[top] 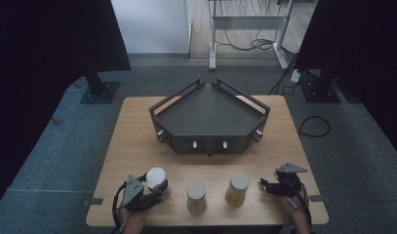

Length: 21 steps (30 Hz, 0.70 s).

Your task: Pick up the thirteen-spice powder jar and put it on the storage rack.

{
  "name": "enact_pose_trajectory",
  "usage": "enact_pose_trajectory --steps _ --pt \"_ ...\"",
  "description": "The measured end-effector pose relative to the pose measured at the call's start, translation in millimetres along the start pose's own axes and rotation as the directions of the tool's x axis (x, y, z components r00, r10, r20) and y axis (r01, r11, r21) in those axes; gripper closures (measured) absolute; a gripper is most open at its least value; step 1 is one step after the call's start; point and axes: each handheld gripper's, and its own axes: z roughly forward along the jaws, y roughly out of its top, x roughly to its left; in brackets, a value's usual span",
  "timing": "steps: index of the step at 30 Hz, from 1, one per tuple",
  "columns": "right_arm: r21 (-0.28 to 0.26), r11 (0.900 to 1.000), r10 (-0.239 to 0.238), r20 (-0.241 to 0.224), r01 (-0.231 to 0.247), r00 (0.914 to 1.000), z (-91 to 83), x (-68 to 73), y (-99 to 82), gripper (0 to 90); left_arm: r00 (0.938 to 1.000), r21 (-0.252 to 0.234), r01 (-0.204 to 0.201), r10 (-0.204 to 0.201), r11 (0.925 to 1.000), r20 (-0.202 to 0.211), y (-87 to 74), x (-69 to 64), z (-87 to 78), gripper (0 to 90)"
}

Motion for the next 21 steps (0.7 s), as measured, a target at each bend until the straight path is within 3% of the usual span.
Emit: enact_pose_trajectory --steps 12,21 --pt "0.001 1.0000 -0.003 0.002 0.003 1.0000 0.1 0.7 0.2 19.2 0.9998 -0.010 0.012 -0.012 0.9999 -0.016 -2.0 -3.4 1.1 30.2" --pt "0.002 1.0000 -0.004 0.003 0.004 1.0000 0.2 1.0 0.3 19.2 0.9973 -0.024 0.067 -0.068 0.9975 -0.028 -2.9 -2.2 -0.8 30.2"
